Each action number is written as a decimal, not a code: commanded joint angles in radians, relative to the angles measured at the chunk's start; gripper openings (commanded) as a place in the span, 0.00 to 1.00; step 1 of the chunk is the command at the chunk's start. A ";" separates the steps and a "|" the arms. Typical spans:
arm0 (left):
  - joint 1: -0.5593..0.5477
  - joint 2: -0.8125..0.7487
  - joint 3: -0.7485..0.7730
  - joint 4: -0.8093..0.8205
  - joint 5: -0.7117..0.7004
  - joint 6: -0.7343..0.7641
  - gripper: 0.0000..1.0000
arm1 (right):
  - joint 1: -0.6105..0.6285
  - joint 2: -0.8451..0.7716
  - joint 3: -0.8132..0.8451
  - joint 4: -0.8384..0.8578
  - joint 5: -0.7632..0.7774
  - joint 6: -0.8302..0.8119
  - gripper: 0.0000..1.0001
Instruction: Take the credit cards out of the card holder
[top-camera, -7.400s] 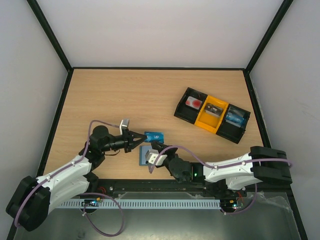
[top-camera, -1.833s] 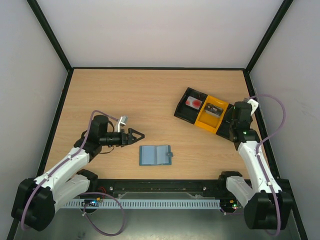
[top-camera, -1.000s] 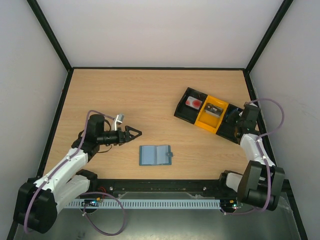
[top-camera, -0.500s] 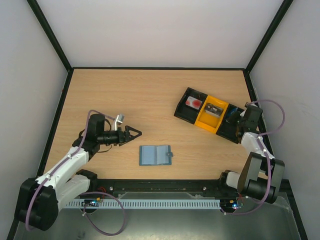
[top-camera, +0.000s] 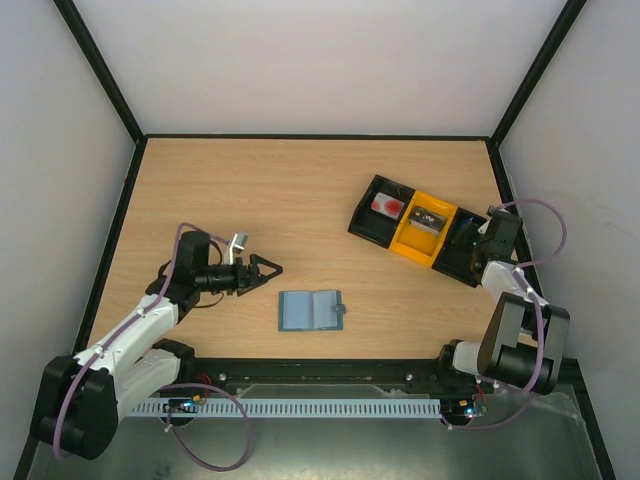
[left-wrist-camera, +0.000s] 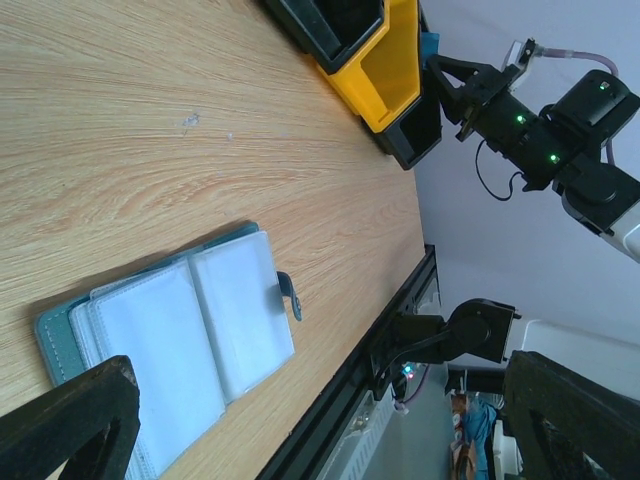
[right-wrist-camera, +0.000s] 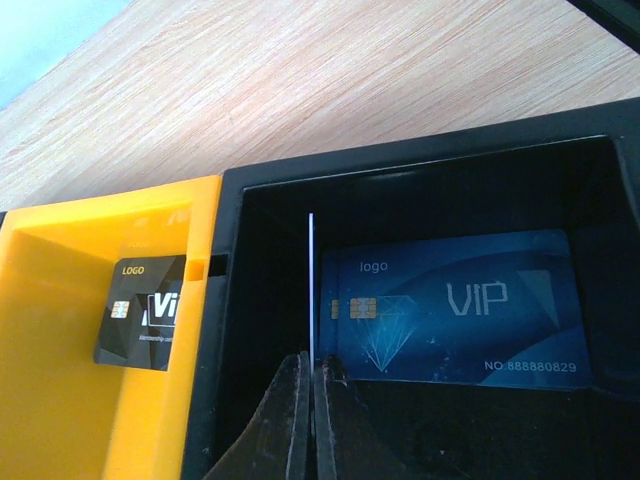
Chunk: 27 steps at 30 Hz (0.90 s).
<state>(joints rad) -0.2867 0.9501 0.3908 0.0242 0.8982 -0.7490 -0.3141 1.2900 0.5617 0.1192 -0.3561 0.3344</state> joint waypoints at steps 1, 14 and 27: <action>0.010 -0.011 -0.011 0.010 0.018 -0.003 1.00 | -0.006 0.012 0.002 0.026 0.034 -0.023 0.02; 0.015 -0.015 -0.016 0.011 0.015 -0.008 1.00 | -0.006 0.041 0.007 0.031 0.067 -0.033 0.02; 0.015 -0.015 -0.018 0.015 0.011 -0.013 1.00 | -0.006 0.057 0.042 0.007 0.132 -0.022 0.14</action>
<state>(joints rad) -0.2798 0.9489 0.3901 0.0246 0.8978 -0.7532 -0.3149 1.3403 0.5659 0.1268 -0.2687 0.3172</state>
